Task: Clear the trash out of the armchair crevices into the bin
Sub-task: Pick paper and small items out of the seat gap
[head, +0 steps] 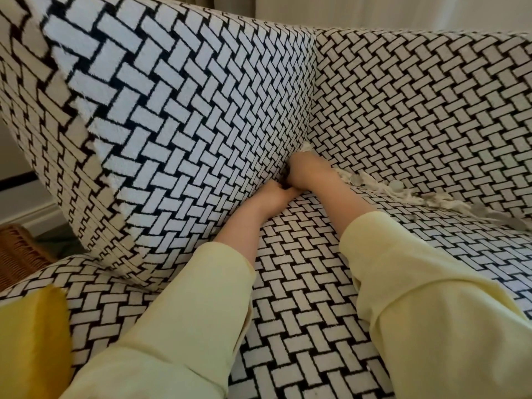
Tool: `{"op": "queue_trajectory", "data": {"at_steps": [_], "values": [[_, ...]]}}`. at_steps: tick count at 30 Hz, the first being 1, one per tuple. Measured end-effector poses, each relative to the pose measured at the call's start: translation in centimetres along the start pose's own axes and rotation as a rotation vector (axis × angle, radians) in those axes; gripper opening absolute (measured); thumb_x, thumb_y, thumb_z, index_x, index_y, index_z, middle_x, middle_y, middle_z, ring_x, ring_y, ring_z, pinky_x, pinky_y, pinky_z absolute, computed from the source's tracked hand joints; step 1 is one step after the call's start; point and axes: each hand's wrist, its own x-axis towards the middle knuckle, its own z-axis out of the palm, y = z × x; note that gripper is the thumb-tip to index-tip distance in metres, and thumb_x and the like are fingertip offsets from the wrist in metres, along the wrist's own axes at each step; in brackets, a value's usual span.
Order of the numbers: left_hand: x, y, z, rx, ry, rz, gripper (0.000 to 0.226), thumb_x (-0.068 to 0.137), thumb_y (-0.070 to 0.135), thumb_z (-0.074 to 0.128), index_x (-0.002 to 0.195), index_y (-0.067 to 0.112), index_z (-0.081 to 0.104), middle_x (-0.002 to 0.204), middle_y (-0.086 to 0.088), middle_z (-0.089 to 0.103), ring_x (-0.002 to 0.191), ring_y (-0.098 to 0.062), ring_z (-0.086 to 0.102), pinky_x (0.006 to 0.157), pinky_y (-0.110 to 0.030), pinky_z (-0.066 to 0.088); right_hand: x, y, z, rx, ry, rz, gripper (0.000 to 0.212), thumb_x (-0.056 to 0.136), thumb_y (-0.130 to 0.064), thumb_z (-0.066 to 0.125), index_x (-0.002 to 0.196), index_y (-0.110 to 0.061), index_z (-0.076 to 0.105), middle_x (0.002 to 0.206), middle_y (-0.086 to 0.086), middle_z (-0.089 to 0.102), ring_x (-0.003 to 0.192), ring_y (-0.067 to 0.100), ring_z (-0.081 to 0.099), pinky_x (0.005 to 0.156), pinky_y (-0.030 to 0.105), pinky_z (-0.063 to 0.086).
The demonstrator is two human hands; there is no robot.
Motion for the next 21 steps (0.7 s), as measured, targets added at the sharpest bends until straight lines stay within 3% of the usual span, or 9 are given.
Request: {"op": "queue_trajectory", "data": {"at_steps": [3,5,8,10,12,14,18,21], "values": [[0.1,0.0,-0.1,0.008,0.007,0.002,0.038,0.093,0.032,0.050,0.119,0.005,0.056,0.097,-0.006,0.063,0.081,-0.015,0.053,0.071,-0.025,0.041,0.0,0.2,-0.1,0.065,0.056,0.031,0.022,0.089,-0.012,0.048,0.111,-0.010,0.055,0.112,0.009,0.058,0.104,0.027,0.056,0.087,0.036,0.045],[0.1,0.0,0.1,0.031,0.015,-0.004,0.037,0.094,0.033,0.048,0.116,0.006,0.057,0.086,-0.002,0.058,0.077,-0.014,0.051,0.063,-0.024,0.039,0.2,0.4,-0.1,0.151,0.034,0.055,0.026,0.089,-0.013,0.047,0.114,-0.009,0.053,0.113,0.010,0.058,0.105,0.027,0.055,0.090,0.036,0.046],[0.3,0.1,0.4,0.127,0.051,-0.016,0.037,0.098,0.032,0.038,0.116,0.005,0.057,0.101,-0.009,0.059,0.096,-0.023,0.054,0.077,-0.024,0.038,0.3,1.0,-0.3,0.288,-0.016,0.052,0.031,0.090,-0.016,0.049,0.119,-0.008,0.049,0.103,0.007,0.054,0.103,0.026,0.054,0.090,0.035,0.047],[0.4,0.4,0.6,0.182,0.090,-0.030,0.039,0.100,0.029,0.035,0.123,0.004,0.053,0.117,-0.014,0.058,0.109,-0.028,0.053,0.083,-0.026,0.037,0.2,1.6,-0.9,0.438,-0.043,0.079,0.029,0.087,-0.019,0.056,0.114,-0.009,0.049,0.092,0.003,0.055,0.084,0.021,0.054,0.071,0.029,0.047],[0.6,0.8,0.9,0.257,0.133,-0.039,0.038,0.100,0.026,0.035,0.126,0.003,0.050,0.126,-0.015,0.055,0.114,-0.029,0.052,0.088,-0.028,0.039,-0.3,2.5,-1.6,0.690,-0.116,0.160,0.016,0.089,-0.022,0.055,0.098,-0.010,0.050,0.067,0.001,0.047,0.053,0.012,0.042,0.045,0.022,0.034],[0.8,1.0,1.1,0.393,0.211,-0.038,0.032,0.099,0.018,0.036,0.121,0.001,0.053,0.122,-0.017,0.056,0.110,-0.030,0.054,0.086,-0.031,0.042,-0.7,4.0,-1.9,1.076,-0.246,0.222,0.011,0.092,-0.022,0.049,0.088,-0.011,0.050,0.048,-0.004,0.037,0.034,0.007,0.027,0.032,0.017,0.021],[0.5,1.0,1.4,0.621,0.324,0.103,0.024,0.095,0.003,0.038,0.104,-0.001,0.060,0.107,-0.017,0.061,0.094,-0.028,0.059,0.072,-0.030,0.044,-1.3,6.0,-2.0,1.734,-0.458,0.268,0.026,0.094,-0.020,0.041,0.069,-0.013,0.041,0.039,-0.006,0.032,0.027,0.004,0.022,0.028,0.012,0.013],[0.0,1.6,1.4,0.404,0.423,0.228,0.026,0.098,0.012,0.036,0.100,0.001,0.059,0.090,-0.010,0.060,0.078,-0.022,0.054,0.058,-0.022,0.040,-1.9,6.1,-2.4,2.004,-0.451,0.280,0.024,0.093,-0.016,0.038,0.069,-0.010,0.040,0.046,-0.002,0.038,0.031,0.005,0.026,0.028,0.010,0.016]]}}
